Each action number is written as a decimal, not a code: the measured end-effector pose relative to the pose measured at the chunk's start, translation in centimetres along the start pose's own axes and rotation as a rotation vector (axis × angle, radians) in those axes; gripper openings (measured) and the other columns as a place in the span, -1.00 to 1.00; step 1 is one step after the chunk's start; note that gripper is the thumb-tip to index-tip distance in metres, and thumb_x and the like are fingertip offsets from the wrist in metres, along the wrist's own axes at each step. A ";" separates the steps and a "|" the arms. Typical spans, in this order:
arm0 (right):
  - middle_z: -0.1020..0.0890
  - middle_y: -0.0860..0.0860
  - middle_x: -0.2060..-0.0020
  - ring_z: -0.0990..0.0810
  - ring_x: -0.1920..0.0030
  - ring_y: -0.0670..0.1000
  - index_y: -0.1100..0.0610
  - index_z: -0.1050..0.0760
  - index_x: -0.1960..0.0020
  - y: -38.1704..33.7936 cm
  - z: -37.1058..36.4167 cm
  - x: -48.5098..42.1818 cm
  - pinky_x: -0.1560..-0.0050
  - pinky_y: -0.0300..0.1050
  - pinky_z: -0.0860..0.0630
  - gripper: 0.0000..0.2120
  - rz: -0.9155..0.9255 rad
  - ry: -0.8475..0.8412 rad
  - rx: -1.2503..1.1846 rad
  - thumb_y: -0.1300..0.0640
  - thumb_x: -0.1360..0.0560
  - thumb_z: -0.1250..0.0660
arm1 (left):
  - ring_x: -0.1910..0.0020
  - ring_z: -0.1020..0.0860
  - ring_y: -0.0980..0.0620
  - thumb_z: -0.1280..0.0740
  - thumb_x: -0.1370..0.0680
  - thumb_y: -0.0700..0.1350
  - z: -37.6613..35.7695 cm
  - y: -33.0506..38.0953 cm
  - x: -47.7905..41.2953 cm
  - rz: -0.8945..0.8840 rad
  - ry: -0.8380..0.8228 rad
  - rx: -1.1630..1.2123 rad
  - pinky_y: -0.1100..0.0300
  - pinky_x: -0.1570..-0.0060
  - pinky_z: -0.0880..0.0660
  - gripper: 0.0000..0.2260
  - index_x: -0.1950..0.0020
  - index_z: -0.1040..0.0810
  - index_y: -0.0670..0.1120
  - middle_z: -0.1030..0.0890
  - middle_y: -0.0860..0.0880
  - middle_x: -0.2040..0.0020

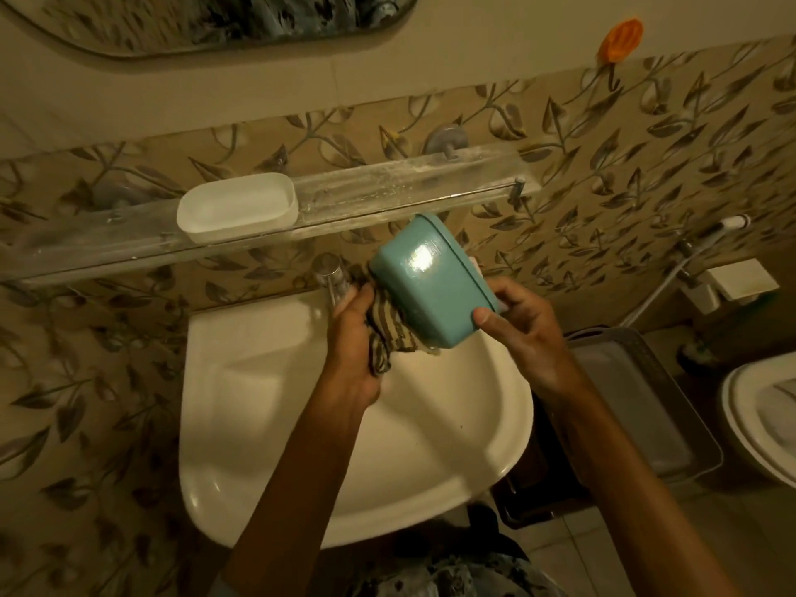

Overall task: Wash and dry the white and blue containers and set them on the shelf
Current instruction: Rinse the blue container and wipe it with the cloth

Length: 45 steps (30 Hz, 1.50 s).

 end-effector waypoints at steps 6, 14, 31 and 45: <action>-0.56 0.03 -0.12 -0.57 -0.15 -0.06 0.07 -0.41 -0.19 -1.9 -1.0 -2.6 0.00 -0.20 -0.57 -0.63 0.023 -0.016 0.220 0.32 -0.43 -0.29 | -0.13 -0.60 0.03 -0.15 -0.63 -0.10 -0.4 4.9 2.4 -0.361 0.007 -0.317 -0.02 -0.10 -0.55 -0.76 -0.20 -0.53 0.10 -0.64 0.02 -0.10; -0.70 0.12 0.24 -0.70 0.12 0.20 -0.06 -0.66 0.35 -2.0 0.3 -3.7 -0.03 0.23 -0.60 -0.55 -0.184 0.625 -0.258 -0.31 -0.40 -0.15 | 0.12 -0.60 0.15 -0.17 -0.62 -0.17 -2.5 7.7 6.3 -0.647 0.033 -0.560 0.21 0.14 -0.55 -0.82 -0.04 -0.53 0.04 -0.62 0.10 0.14; -0.53 -0.16 0.53 -0.50 0.48 -0.25 -0.01 -0.41 0.37 -4.4 0.7 -1.6 0.44 -0.34 -0.41 -0.69 0.110 0.725 -0.029 0.18 -0.53 -0.17 | -0.46 -0.28 -0.15 -0.08 -0.57 -0.17 -10.1 6.2 12.6 -1.145 0.036 -1.192 -0.24 -0.38 -0.23 -0.67 -0.15 -0.59 -0.15 -0.39 -0.13 -0.43; -0.56 -0.20 0.50 -0.53 0.45 -0.28 0.00 -0.44 0.34 -4.3 0.9 -0.9 0.42 -0.42 -0.42 -0.66 0.103 0.743 -0.067 0.20 -0.56 -0.10 | -0.46 -0.29 -0.10 -0.10 -0.56 -0.15 -9.6 5.6 12.9 -1.117 0.065 -1.218 -0.15 -0.34 -0.24 -0.69 -0.17 -0.58 -0.08 -0.31 -0.02 -0.45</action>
Point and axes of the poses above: each hand's wrist, its own x-axis away from the middle knuckle, its own z-axis out of the back of the hand, y = z × x, the point moved 8 cm from there along -x, towards the middle knuckle
